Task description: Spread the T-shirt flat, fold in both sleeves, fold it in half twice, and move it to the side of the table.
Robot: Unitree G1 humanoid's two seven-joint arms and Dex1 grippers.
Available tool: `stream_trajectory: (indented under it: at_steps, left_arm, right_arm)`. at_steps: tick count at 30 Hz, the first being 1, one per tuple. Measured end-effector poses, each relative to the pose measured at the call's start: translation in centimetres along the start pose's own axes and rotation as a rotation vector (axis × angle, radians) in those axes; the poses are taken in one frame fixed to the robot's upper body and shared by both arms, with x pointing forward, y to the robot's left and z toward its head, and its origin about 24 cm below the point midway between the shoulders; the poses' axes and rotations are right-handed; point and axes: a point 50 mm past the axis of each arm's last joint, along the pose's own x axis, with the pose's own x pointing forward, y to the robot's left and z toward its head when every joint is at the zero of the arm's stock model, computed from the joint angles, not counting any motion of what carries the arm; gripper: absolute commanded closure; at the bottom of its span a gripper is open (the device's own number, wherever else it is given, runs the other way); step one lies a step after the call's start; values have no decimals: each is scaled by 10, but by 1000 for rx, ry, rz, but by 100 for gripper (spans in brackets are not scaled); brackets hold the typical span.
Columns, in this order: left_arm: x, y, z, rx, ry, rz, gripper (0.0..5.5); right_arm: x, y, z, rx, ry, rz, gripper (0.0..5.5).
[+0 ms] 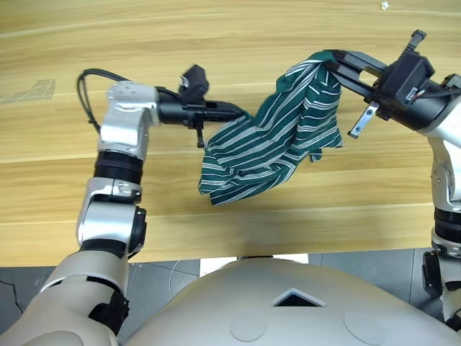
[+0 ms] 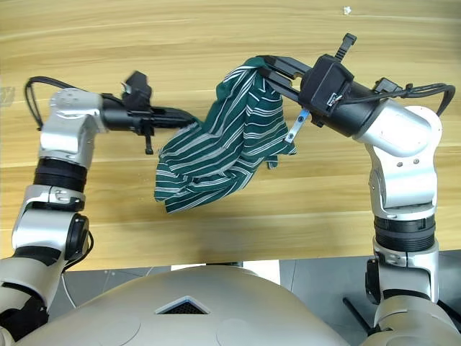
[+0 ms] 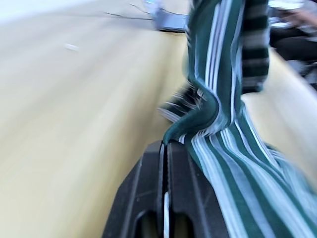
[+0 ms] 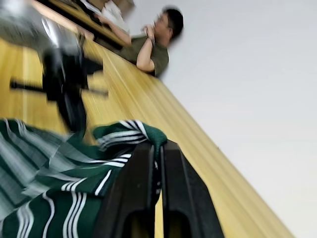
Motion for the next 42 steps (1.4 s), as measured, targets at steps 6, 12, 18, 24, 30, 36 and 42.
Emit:
stream_trajectory:
  at_steps: [6, 12, 18, 24, 30, 36, 42]
  left_arm:
    - [-44, 8, 75, 266, -101, 392, 548]
    - [-43, -10, 108, 406, 34, 306, 548]
    - [-39, -42, 105, 499, 212, 71, 548]
    - [-69, -139, 82, 352, 313, -391, 548]
    - [-69, -154, 89, 258, 253, -500, 548]
    - [-44, -29, 111, 504, 342, 53, 548]
    - [-9, 62, 174, 729, 303, 653, 548]
  right_arm:
    - [1, -9, -22, 28, 53, 4, 550]
    - [7, -24, -5, 83, -72, 101, 550]
    - [-9, -25, 27, 203, -287, 318, 550]
    - [-47, 28, 44, 415, -237, 732, 550]
    - [-42, 25, 33, 432, -126, 749, 550]
    - [22, -64, 3, 123, 28, 254, 550]
    - [65, -140, -1, -304, 383, -280, 550]
